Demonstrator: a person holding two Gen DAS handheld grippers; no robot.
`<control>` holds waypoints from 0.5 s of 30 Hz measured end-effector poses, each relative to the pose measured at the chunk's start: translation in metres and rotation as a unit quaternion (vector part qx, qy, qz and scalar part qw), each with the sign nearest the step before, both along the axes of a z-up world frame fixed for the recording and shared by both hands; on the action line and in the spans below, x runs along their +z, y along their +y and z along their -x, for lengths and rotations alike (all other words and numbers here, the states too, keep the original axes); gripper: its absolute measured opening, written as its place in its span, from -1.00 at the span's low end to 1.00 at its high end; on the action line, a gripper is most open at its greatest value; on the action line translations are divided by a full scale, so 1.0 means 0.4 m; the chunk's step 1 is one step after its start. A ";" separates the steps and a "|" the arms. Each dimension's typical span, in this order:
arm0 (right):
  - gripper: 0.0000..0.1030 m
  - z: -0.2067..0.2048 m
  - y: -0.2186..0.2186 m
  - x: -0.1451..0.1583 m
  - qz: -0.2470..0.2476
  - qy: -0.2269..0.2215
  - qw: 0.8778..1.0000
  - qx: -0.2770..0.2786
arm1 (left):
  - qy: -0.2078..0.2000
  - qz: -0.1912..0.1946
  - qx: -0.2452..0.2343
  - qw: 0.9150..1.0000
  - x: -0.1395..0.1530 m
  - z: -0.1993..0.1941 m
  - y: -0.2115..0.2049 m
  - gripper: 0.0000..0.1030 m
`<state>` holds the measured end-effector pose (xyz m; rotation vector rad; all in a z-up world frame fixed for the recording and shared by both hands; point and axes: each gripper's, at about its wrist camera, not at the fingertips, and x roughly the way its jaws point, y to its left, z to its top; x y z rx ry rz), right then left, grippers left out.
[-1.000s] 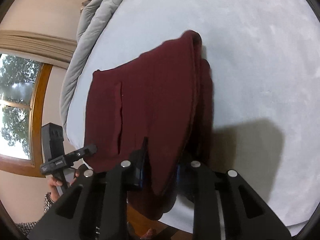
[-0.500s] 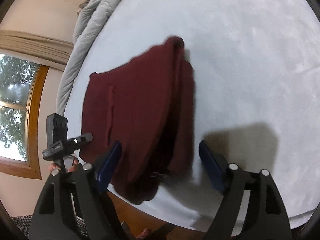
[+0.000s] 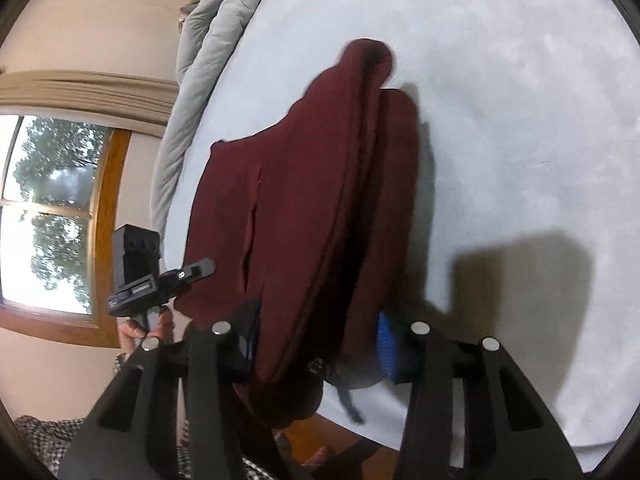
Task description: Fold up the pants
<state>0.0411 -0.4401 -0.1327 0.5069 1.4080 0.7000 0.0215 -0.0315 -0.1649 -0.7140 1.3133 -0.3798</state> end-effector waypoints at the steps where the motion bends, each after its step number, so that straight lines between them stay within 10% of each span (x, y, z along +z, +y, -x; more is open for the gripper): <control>1: -0.15 0.004 0.000 -0.008 0.014 -0.001 1.000 0.005 | 0.000 -0.008 -0.002 1.000 -0.009 0.009 -0.006 -0.13; 15: 0.64 -0.036 -0.027 -0.036 0.002 -0.002 1.000 -0.010 | -0.002 -0.070 -0.007 0.998 -0.019 -0.076 -0.017 0.57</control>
